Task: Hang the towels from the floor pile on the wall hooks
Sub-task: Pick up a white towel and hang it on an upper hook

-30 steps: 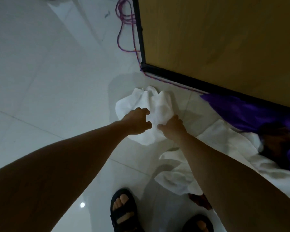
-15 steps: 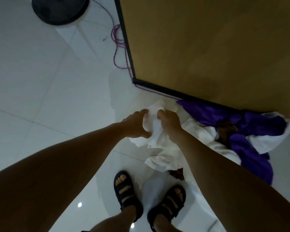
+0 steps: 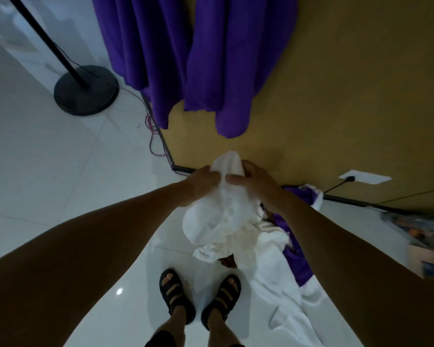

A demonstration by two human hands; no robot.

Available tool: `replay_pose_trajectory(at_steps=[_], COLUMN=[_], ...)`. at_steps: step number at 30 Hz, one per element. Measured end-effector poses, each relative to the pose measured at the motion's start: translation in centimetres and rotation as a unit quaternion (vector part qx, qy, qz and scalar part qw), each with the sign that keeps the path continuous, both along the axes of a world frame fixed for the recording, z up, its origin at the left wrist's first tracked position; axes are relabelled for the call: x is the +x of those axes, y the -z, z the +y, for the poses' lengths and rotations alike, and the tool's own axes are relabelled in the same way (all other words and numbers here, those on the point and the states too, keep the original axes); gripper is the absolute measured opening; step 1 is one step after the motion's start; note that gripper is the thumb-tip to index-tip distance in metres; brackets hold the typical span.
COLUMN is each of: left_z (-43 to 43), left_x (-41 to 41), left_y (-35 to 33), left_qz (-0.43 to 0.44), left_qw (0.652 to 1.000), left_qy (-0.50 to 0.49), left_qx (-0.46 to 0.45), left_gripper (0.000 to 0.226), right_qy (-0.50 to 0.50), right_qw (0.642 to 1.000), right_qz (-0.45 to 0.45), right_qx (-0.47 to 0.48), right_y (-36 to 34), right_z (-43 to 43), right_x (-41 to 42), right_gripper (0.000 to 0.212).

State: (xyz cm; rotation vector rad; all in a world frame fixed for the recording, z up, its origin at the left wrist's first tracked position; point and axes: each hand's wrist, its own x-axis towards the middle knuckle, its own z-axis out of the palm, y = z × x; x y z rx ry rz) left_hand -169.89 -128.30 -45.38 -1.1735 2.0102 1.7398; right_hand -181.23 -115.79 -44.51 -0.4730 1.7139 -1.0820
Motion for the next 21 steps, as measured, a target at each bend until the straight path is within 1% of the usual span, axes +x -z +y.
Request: replay_pose_trajectory(at_steps=[1, 2, 3, 4, 5, 6, 7, 8, 9, 10, 11, 12, 14, 15, 17, 18, 19, 21], left_z=[0.4, 0.7, 1.1, 1.3, 1.5, 1.8, 1.8, 1.8, 1.9, 2.1, 2.3, 2.4, 2.9, 3.1, 3.3, 3.7, 4.0, 4.7], left_x=[-0.5, -1.0, -1.4, -1.9, -2.1, -2.1, -2.2, -2.2, -2.0, -1.9, -1.9, -1.9, -2.2, -2.3, -3.0, -3.3, -3.6, -4.2], left_y=[-1.7, -3.3, -5.1, -6.8, -8.4, -9.7, -10.5, -11.5, -12.6, -13.7, -14.6, -15.5, -17.7, -19.0, -21.2, -22.4, -23.4, -25.3], left_qz=[0.002, 0.005, 0.012, 0.029, 0.050, 0.070, 0.089, 0.105, 0.109, 0.109, 0.099, 0.101, 0.123, 0.132, 0.161, 0.187, 0.211, 0.257], left_qw=[1.000, 0.999, 0.999, 0.997, 0.995, 0.992, 0.992, 0.992, 0.993, 0.994, 0.993, 0.987, 0.965, 0.953, 0.936, 0.925, 0.915, 0.900], left_qy=[-0.015, -0.022, -0.037, -0.066, -0.088, -0.097, -0.087, -0.064, -0.028, 0.016, 0.061, 0.106, 0.201, 0.240, 0.278, 0.291, 0.295, 0.280], left_qx=[-0.012, -0.025, -0.029, -0.015, 0.009, 0.027, 0.034, 0.036, 0.027, 0.005, -0.031, -0.063, -0.116, -0.132, -0.141, -0.157, -0.177, -0.212], left_gripper=[0.018, 0.017, 0.019, 0.019, 0.018, 0.019, 0.029, 0.049, 0.072, 0.090, 0.104, 0.112, 0.117, 0.116, 0.112, 0.102, 0.082, 0.030], right_qy=[-0.039, -0.077, -0.089, -0.083, -0.048, 0.006, 0.068, 0.115, 0.151, 0.173, 0.193, 0.214, 0.250, 0.263, 0.259, 0.250, 0.238, 0.209], right_qw=[0.999, 0.997, 0.993, 0.986, 0.982, 0.980, 0.980, 0.978, 0.974, 0.971, 0.967, 0.963, 0.955, 0.953, 0.956, 0.960, 0.964, 0.970], right_qz=[0.001, 0.031, 0.082, 0.141, 0.181, 0.194, 0.187, 0.176, 0.166, 0.164, 0.164, 0.162, 0.145, 0.129, 0.107, 0.096, 0.084, 0.090], right_qx=[-0.006, -0.004, 0.014, 0.027, 0.037, 0.033, 0.019, 0.000, -0.016, -0.024, -0.027, -0.035, -0.065, -0.079, -0.085, -0.085, -0.086, -0.088], right_y=[-1.6, -3.1, -4.4, -5.8, -7.1, -8.2, -9.6, -11.2, -13.0, -14.6, -16.5, -18.2, -21.7, -23.4, -26.4, -27.7, -28.9, -30.6], right_z=[1.0, 1.9, 2.7, 3.2, 3.6, 4.1, 4.6, 5.1, 5.6, 6.2, 6.7, 7.2, 8.0, 8.2, 8.7, 8.9, 9.2, 9.7], right_x=[-0.5, -0.8, -1.0, -1.3, -1.5, -1.9, -2.1, -2.1, -2.0, -2.0, -1.7, -1.5, -1.4, -1.2, -1.0, -0.8, -0.6, -0.4], right_gripper=[0.039, 0.055, 0.063, 0.061, 0.051, 0.037, 0.023, 0.011, 0.011, 0.016, 0.019, 0.021, 0.022, 0.023, 0.025, 0.027, 0.031, 0.043])
